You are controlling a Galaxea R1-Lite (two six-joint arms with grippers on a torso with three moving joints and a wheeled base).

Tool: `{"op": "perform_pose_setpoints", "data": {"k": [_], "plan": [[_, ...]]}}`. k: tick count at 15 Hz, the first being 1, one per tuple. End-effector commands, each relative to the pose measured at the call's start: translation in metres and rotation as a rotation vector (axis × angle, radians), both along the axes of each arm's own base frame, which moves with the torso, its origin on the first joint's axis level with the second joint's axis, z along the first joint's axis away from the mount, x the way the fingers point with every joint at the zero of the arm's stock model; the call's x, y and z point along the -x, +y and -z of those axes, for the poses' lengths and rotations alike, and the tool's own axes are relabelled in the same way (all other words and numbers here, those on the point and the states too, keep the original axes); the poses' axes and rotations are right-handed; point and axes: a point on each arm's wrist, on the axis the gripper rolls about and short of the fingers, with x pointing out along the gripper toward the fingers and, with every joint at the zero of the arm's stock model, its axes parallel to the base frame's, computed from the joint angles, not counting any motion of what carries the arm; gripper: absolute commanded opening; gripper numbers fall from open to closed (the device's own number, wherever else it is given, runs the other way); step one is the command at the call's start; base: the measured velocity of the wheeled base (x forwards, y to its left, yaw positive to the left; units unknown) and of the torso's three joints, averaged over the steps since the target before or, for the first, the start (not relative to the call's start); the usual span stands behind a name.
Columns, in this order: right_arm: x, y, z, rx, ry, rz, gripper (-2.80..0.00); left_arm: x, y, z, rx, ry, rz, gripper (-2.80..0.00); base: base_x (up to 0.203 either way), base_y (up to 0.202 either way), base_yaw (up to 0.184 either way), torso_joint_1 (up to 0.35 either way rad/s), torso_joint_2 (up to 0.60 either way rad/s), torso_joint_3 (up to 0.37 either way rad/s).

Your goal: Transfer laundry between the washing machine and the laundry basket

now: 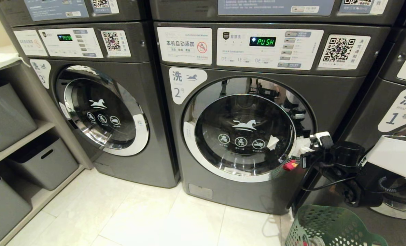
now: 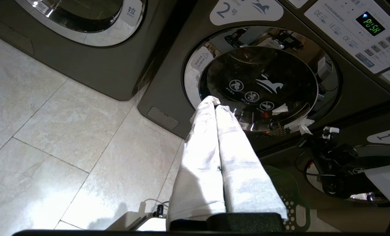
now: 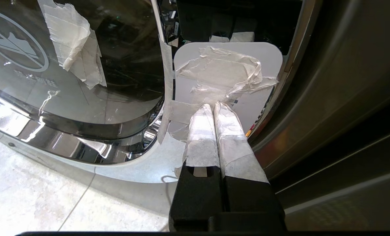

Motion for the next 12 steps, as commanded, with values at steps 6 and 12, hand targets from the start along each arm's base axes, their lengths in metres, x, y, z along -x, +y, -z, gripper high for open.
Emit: {"op": "perform_pose_setpoints", "data": {"k": [6, 12], "plan": [[-0.007, 0.000, 0.013, -0.008, 0.000, -0.014, -2.80, -0.004, -0.002, 0.001, -0.006, 0.014, -0.004, -2.80, 0.000, 0.000, 0.000, 0.000, 0.00, 0.000], [-0.016, -0.001, 0.017, -0.028, -0.017, -0.010, -2.80, 0.001, 0.001, -0.001, -0.002, 0.000, -0.010, -2.80, 0.000, 0.000, 0.000, 0.000, 0.00, 0.000]]}}
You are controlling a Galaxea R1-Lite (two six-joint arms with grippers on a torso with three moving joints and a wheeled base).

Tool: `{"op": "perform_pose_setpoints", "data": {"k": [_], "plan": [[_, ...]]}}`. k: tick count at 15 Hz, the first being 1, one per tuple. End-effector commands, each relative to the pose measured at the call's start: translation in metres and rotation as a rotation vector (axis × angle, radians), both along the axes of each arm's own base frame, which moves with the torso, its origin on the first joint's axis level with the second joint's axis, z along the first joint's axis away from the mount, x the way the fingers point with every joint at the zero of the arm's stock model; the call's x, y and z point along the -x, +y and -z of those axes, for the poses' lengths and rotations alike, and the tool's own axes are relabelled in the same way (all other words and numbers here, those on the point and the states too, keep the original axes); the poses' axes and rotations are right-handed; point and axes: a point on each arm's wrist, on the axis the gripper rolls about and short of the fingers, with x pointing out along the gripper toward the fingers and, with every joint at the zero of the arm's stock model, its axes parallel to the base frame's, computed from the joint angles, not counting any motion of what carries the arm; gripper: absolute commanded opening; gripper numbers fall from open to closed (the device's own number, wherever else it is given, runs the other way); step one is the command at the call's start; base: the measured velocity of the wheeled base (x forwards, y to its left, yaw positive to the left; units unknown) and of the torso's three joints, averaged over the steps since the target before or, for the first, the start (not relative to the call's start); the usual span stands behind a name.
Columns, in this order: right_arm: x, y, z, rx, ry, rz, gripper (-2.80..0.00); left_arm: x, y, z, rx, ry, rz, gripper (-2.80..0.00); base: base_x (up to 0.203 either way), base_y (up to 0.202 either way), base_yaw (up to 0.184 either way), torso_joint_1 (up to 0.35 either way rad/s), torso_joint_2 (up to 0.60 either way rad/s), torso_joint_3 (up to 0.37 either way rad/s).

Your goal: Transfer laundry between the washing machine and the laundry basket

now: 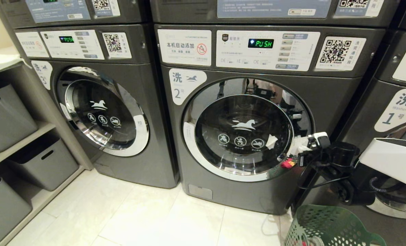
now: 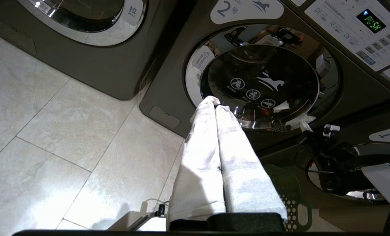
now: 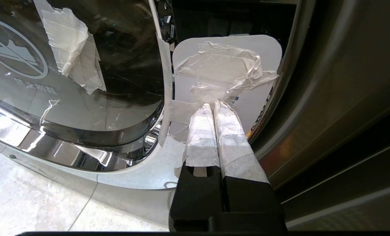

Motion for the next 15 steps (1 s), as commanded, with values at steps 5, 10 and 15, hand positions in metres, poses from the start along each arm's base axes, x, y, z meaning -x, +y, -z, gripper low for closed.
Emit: {"op": "perform_pose_setpoints", "data": {"k": [5, 10, 15], "plan": [[0.072, 0.010, -0.017, -0.007, 0.149, -0.045, -2.80, -0.002, -0.001, 0.005, -0.014, 0.026, -0.001, -2.80, 0.000, 0.000, 0.000, 0.005, 0.00, -0.002], [0.209, 0.027, -0.063, -0.019, 0.216, -0.137, -2.80, -0.014, -0.009, 0.046, -0.111, 0.165, 0.006, -2.80, 0.000, 0.000, 0.000, 0.000, 0.00, 0.000], [0.281, 0.027, -0.120, 0.006, -0.015, -0.126, -2.80, -0.010, -0.007, 0.117, -0.245, 0.365, 0.048, -2.80, 0.000, 0.000, 0.000, 0.000, 0.00, 0.000]]}}
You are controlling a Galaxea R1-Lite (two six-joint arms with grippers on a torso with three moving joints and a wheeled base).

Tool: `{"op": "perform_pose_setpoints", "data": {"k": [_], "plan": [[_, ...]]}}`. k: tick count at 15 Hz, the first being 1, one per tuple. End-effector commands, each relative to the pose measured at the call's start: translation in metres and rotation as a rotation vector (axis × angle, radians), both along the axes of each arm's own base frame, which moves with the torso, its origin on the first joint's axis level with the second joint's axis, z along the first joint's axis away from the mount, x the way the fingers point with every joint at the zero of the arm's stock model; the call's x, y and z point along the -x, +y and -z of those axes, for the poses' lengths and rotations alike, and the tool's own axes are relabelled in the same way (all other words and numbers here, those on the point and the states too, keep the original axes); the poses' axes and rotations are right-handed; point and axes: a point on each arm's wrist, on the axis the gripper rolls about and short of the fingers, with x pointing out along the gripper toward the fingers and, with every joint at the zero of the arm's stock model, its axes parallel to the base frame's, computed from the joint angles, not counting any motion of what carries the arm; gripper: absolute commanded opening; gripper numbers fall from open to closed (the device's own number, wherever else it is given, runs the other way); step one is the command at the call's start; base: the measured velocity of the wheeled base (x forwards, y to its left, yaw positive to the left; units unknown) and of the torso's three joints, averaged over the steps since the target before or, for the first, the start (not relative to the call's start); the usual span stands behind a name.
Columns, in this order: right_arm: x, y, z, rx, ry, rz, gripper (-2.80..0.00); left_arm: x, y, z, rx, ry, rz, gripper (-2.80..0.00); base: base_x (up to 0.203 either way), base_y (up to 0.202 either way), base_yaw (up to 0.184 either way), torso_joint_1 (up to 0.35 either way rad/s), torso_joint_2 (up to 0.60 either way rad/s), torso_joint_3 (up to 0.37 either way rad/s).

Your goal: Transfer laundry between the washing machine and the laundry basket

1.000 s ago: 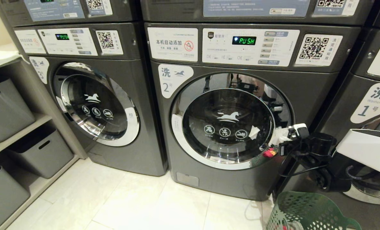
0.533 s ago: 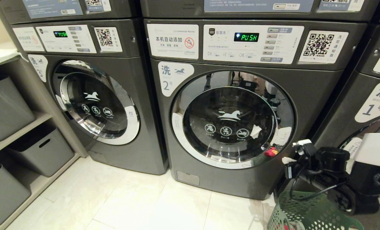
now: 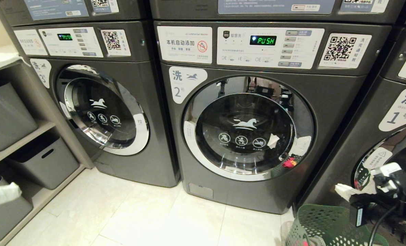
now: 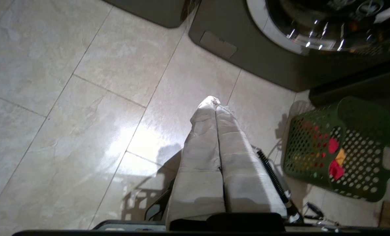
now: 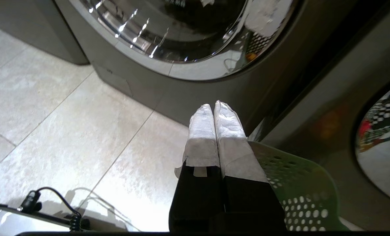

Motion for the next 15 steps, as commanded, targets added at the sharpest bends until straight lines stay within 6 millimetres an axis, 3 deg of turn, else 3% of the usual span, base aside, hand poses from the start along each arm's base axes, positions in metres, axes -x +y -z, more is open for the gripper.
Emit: {"op": "perform_pose_setpoints", "data": {"k": [1, 4, 6, 9, 12, 15], "plan": [[0.048, 0.000, -0.038, 0.009, -0.197, 0.000, -2.80, 0.009, 0.005, 0.034, -0.047, 0.088, 0.034, -2.80, 0.000, 0.000, 0.000, 0.000, 0.00, 0.000], [0.118, -0.001, -0.039, 0.041, -0.255, 0.003, -2.80, 0.017, 0.008, 0.076, -0.086, 0.176, 0.091, -2.80, 0.000, 0.000, 0.000, 0.000, 0.00, 0.000], [0.162, -0.002, -0.021, 0.051, -0.195, 0.023, -2.80, 0.018, 0.009, 0.098, -0.101, 0.176, 0.117, -2.80, 0.000, 0.000, 0.000, 0.000, 0.00, 0.000], [0.206, -0.003, 0.008, 0.029, -0.123, 0.086, -2.80, 0.020, 0.009, 0.129, -0.135, 0.194, 0.150, -2.80, 0.000, 0.000, 0.000, 0.000, 0.00, 0.000], [0.208, -0.006, 0.013, 0.019, -0.225, 0.200, -2.80, 0.028, 0.014, 0.153, -0.229, 0.232, 0.204, -2.80, 0.000, 0.000, 0.000, 0.000, 0.00, 0.000], [0.201, -0.004, 0.025, -0.001, -0.242, 0.104, -2.80, 0.042, 0.020, 0.168, -0.202, 0.173, 0.373, -2.80, 0.000, 0.000, 0.000, 0.000, 0.00, 0.000]]}}
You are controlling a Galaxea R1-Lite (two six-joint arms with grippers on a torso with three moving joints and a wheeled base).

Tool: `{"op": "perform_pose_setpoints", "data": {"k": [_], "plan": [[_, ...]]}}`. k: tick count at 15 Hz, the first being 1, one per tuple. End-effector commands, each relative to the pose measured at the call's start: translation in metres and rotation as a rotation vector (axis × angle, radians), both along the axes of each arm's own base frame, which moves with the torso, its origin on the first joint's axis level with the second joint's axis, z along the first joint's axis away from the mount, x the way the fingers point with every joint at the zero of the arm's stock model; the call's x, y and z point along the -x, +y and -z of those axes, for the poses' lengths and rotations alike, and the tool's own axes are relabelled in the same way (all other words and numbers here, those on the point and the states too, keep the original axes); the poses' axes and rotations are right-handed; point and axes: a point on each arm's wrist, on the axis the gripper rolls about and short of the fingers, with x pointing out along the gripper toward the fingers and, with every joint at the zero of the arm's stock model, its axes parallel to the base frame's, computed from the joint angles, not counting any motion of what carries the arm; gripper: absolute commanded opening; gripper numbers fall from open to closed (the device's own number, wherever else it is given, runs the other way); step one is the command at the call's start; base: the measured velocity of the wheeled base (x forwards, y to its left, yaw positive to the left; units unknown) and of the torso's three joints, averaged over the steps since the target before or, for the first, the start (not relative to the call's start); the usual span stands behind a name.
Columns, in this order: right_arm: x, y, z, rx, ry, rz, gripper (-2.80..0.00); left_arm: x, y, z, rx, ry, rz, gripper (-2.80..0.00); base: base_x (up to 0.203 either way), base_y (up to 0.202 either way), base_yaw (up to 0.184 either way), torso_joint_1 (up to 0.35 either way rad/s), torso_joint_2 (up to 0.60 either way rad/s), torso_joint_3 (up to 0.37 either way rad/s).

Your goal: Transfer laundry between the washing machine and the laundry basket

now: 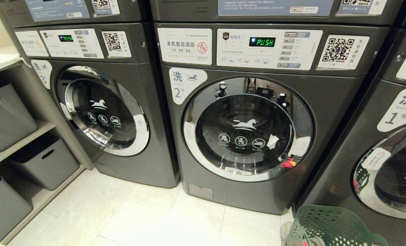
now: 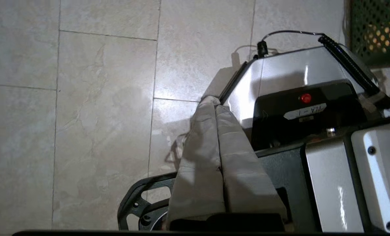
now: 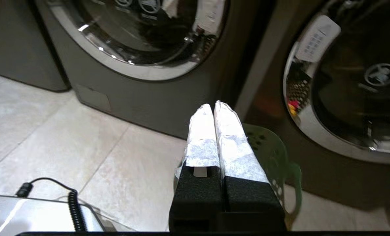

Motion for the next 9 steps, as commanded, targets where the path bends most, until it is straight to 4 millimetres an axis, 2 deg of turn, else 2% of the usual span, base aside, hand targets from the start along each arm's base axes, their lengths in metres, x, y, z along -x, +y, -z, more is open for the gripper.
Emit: {"op": "perform_pose_setpoints", "data": {"k": [1, 3, 4, 9], "plan": [[0.000, 0.000, 0.004, 0.002, -0.032, -0.019, -2.80, 0.018, 0.010, 0.015, 0.031, -0.076, 0.138, -2.80, 0.000, 0.000, 0.000, 0.000, 0.00, 0.000], [0.000, 0.000, 0.005, -0.048, -0.028, -0.011, -2.80, 0.025, 0.011, 0.023, 0.033, -0.107, 0.293, -2.80, 0.000, 0.000, 0.000, 0.000, 0.00, 0.000], [0.000, 0.000, 0.005, -0.061, -0.028, -0.008, -2.80, 0.025, 0.011, 0.024, 0.012, -0.094, 0.278, -2.80, 0.000, 0.000, 0.000, 0.000, 0.00, 0.000], [0.000, 0.000, 0.005, -0.061, -0.029, -0.010, -2.80, 0.019, 0.014, 0.026, -0.052, -0.037, -0.129, -2.80, 0.000, 0.000, 0.000, 0.000, 0.00, 0.000]]}}
